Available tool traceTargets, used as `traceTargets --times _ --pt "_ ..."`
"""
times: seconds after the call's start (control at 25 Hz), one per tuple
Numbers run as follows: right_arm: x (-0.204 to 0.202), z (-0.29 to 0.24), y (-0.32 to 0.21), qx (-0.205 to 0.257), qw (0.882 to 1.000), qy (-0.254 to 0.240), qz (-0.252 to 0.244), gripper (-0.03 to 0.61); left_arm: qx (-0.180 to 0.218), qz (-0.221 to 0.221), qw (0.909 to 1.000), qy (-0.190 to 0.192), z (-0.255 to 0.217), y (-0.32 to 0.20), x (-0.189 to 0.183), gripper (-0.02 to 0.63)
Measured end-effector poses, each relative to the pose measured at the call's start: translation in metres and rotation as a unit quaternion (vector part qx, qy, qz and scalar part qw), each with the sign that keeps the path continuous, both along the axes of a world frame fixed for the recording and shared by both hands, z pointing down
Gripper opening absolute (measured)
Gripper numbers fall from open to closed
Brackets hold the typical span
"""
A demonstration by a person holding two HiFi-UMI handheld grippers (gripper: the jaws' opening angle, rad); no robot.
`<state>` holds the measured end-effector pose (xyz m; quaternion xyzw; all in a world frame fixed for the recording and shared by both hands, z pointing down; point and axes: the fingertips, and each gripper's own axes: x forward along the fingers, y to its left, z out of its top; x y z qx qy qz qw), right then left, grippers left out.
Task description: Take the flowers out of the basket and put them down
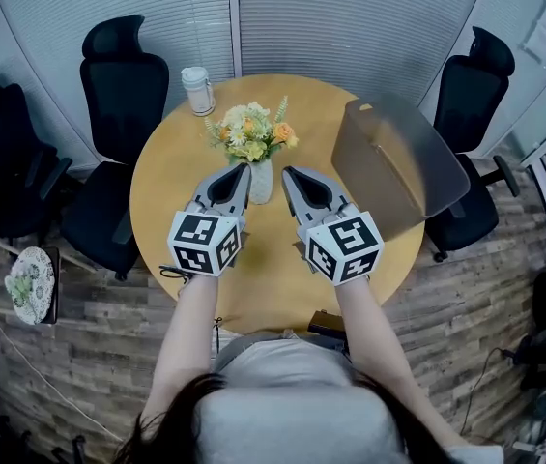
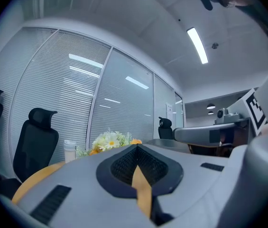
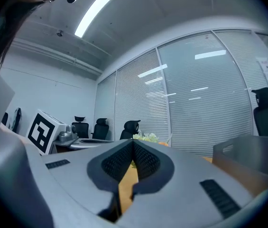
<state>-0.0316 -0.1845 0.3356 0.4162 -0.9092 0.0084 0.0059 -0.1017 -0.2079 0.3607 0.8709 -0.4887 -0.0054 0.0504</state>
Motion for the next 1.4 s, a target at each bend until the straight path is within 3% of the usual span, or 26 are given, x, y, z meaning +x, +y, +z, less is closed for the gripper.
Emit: traceTargets --times 0.44,0.8,1.4 --pt "0.002 -0.024 0.012 0.047 0.998 -0.024 -0.022 0.023 0.066 0.002 0.9976 -0.018 -0.039 0.009 0.019 0.005" --pt "0.007 -0.042 0.012 0.062 0.994 -0.081 -0.030 0.023 0.086 -0.001 0.9960 -0.024 -0.051 0.013 0.023 0.005" --pt "0.004 -0.045 0.013 0.079 0.994 -0.064 -0.036 0.023 0.101 0.008 0.9939 -0.042 -0.058 0.017 0.034 0.005"
